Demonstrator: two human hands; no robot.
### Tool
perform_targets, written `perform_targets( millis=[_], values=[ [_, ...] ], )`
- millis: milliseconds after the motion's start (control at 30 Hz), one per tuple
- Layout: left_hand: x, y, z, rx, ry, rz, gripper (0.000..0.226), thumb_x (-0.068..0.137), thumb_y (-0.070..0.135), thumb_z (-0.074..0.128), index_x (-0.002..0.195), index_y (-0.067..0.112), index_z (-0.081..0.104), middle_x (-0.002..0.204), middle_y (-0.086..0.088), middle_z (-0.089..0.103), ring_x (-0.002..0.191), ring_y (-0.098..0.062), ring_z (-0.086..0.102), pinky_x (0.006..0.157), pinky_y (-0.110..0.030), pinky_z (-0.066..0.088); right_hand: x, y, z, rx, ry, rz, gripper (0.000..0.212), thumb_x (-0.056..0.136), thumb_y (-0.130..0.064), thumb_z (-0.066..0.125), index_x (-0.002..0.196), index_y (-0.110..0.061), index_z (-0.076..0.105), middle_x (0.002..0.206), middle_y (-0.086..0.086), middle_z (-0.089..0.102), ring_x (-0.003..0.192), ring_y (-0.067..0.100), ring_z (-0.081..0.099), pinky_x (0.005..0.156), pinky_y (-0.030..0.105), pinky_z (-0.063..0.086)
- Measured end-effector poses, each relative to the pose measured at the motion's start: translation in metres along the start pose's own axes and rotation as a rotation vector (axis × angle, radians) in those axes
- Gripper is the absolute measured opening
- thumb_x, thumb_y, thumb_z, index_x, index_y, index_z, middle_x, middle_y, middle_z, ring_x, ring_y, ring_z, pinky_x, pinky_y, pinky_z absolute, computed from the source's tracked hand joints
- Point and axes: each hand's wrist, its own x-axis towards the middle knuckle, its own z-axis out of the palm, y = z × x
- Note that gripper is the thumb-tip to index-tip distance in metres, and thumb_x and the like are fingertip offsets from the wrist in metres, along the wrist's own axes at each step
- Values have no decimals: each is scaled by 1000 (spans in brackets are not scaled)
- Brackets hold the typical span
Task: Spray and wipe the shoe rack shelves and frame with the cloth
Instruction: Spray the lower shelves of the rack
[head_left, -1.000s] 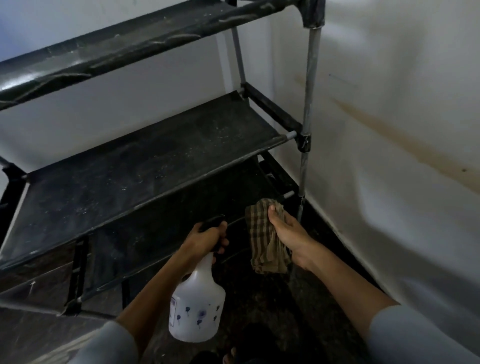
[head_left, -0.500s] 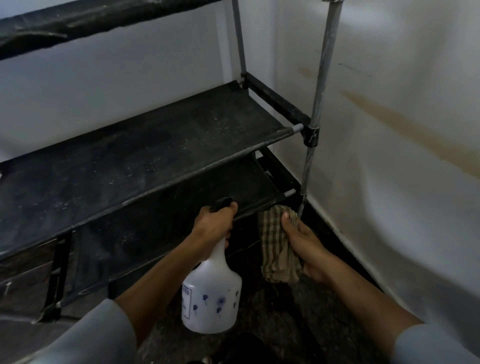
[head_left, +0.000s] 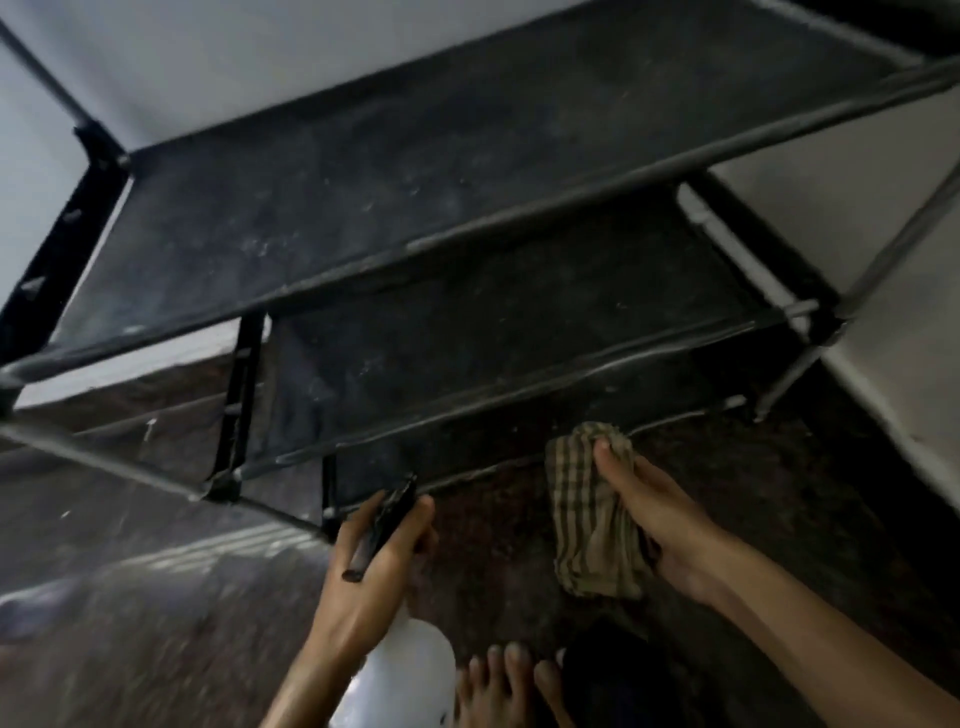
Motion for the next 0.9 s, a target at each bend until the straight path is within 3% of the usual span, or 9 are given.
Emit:
perform_targets(
  millis=[67,133,200,300,500,600,633,767,900],
  values=[
    [7,-12,-31,34,56,-3,69,67,66,68,117,19,65,86,-10,72,79,-31,68,67,-47,48,9,8,20,-28,-31,33,38,71,-59,62,100,-36,69,97,-13,73,92,6,69,80,27,54],
    [14,-34,-43,125,118,20,55,62,78,63,90,32,69,73,-6,70,69,-23,68,64,-54,53,19,15,36,-53,-22,60,31,83,-50,59,103,-28,68,91,-10,74,83,5,70,67,22,54],
    [37,-87,-43,449,179,31,45,72,70,59,90,29,59,71,-8,70,62,-28,67,57,-56,54,27,19,48,-80,-6,78,38,88,-48,55,114,-22,66,97,-5,73,89,10,69,73,25,55],
    [26,-190,45,436,33,-23,39,74,49,55,101,21,49,81,-7,72,66,-36,67,54,-56,54,36,22,59,-158,20,101,47,87,-55,53,123,-26,58,96,-11,65,84,5,60,69,22,50],
    [40,-230,70,686,76,155,31,75,47,60,89,21,71,79,-3,72,79,-30,50,66,-41,41,50,31,54,-151,68,92,34,88,-55,51,115,-35,59,83,-18,61,72,-3,54,57,16,40],
    [72,-189,10,448,-33,-277,43,93,55,48,120,26,66,121,-3,67,112,-25,58,86,-36,42,54,35,44,-118,81,99,33,88,-55,51,109,-32,62,89,-15,65,80,2,58,65,20,44],
    [85,-161,-24,359,115,-250,49,97,55,42,127,21,60,127,-4,63,116,-24,56,86,-34,40,55,37,41,-105,92,99,34,88,-54,50,110,-30,63,92,-14,65,82,3,58,67,20,44],
    [65,-95,-36,262,138,-23,32,97,38,54,82,12,65,71,-2,65,65,-15,59,62,-33,46,52,38,25,-58,149,101,38,89,-53,51,117,-29,60,93,-13,61,80,3,55,73,23,43],
    [62,-78,-9,118,150,-79,31,94,30,58,67,15,57,61,-7,51,59,-21,48,60,-38,41,46,39,11,-59,212,105,51,86,-57,51,127,-28,56,117,-6,59,94,10,55,82,26,41]
  ],
)
